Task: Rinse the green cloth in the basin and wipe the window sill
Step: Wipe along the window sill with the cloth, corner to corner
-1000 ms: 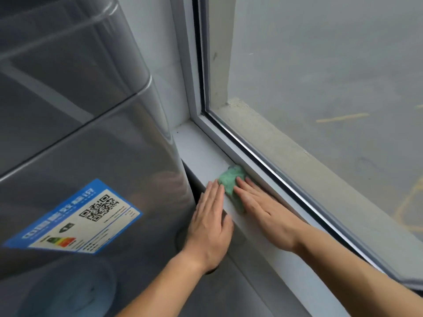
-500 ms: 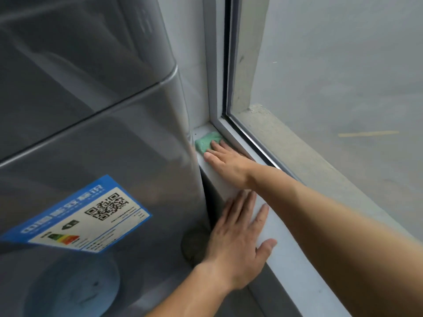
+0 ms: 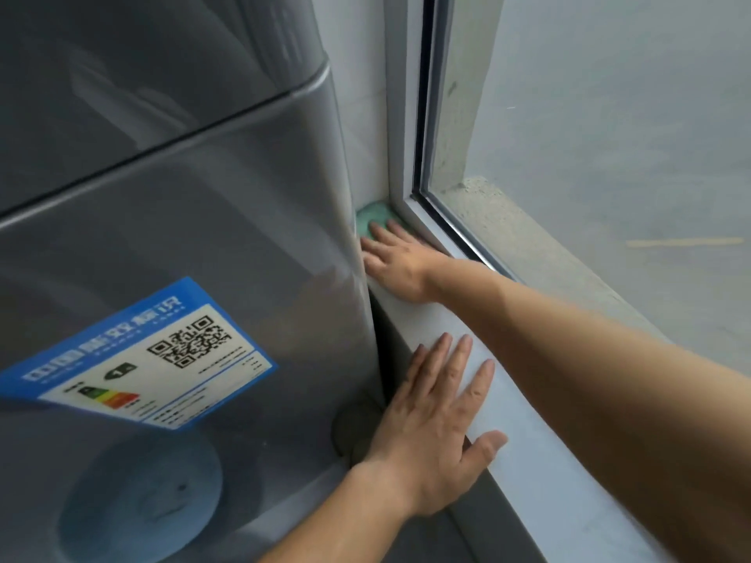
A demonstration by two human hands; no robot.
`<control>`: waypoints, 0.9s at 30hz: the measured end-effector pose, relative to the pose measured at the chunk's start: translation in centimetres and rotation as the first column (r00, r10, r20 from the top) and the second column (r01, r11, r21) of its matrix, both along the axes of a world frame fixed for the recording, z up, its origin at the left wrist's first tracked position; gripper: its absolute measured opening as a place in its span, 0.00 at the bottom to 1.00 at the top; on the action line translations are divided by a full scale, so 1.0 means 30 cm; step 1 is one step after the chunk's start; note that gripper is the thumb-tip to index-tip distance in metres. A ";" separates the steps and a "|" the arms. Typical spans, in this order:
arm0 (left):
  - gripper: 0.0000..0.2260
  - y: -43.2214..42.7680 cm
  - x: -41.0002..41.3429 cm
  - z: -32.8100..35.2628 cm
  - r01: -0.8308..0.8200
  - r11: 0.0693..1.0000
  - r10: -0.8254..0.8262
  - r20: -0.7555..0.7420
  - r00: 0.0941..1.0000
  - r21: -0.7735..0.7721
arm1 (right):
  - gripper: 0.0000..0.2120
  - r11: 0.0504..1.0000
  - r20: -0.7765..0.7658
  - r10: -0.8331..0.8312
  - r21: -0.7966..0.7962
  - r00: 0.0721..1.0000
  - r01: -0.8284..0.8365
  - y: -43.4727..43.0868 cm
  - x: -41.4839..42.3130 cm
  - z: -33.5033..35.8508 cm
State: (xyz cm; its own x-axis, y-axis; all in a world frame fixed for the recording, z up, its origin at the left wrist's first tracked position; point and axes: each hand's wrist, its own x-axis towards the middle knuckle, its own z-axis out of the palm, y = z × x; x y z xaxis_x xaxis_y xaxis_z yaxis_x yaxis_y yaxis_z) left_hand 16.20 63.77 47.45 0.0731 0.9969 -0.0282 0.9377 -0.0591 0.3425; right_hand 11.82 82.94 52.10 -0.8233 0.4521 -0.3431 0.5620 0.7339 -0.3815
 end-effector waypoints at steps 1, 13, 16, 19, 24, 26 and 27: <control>0.31 -0.003 -0.003 -0.003 0.007 1.000 -0.007 -0.003 1.000 0.011 | 0.29 0.999 0.024 -0.035 -0.022 0.999 0.035 0.013 -0.019 0.011; 0.34 -0.102 0.015 -0.032 -0.033 0.996 0.033 0.002 0.999 0.083 | 0.25 0.964 0.024 -0.131 -0.231 0.991 0.133 0.029 0.013 0.047; 0.35 -0.098 0.022 -0.031 -0.046 0.994 0.046 -0.001 0.999 0.101 | 0.27 0.985 0.008 -0.086 -0.147 0.996 0.086 0.019 -0.015 0.019; 0.35 -0.099 0.019 -0.022 -0.055 0.995 0.055 -0.001 0.998 0.084 | 0.28 0.981 -0.027 -0.133 -0.143 0.991 0.128 -0.004 -0.004 0.020; 0.35 -0.099 0.020 -0.012 -0.051 0.998 0.051 -0.007 0.999 0.048 | 0.28 0.984 0.021 -0.109 -0.138 0.994 0.111 -0.079 0.165 0.004; 0.36 -0.099 0.020 -0.014 -0.052 0.998 0.053 -0.017 0.998 0.044 | 0.29 0.979 0.001 -0.150 -0.140 0.989 0.149 -0.089 0.171 -0.002; 0.36 -0.099 0.021 -0.017 -0.053 0.997 0.054 -0.022 0.998 0.052 | 0.28 0.983 -0.010 -0.141 -0.119 0.990 0.139 -0.081 0.141 0.004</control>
State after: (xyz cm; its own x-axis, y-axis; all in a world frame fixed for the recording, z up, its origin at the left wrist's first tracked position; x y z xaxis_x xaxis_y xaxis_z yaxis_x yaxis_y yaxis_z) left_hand 16.82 60.78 46.93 0.0192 0.9996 0.0218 0.9478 -0.0251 0.3180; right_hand 16.04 80.50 52.23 -0.7615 0.5206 -0.3861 0.6480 0.5979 -0.4717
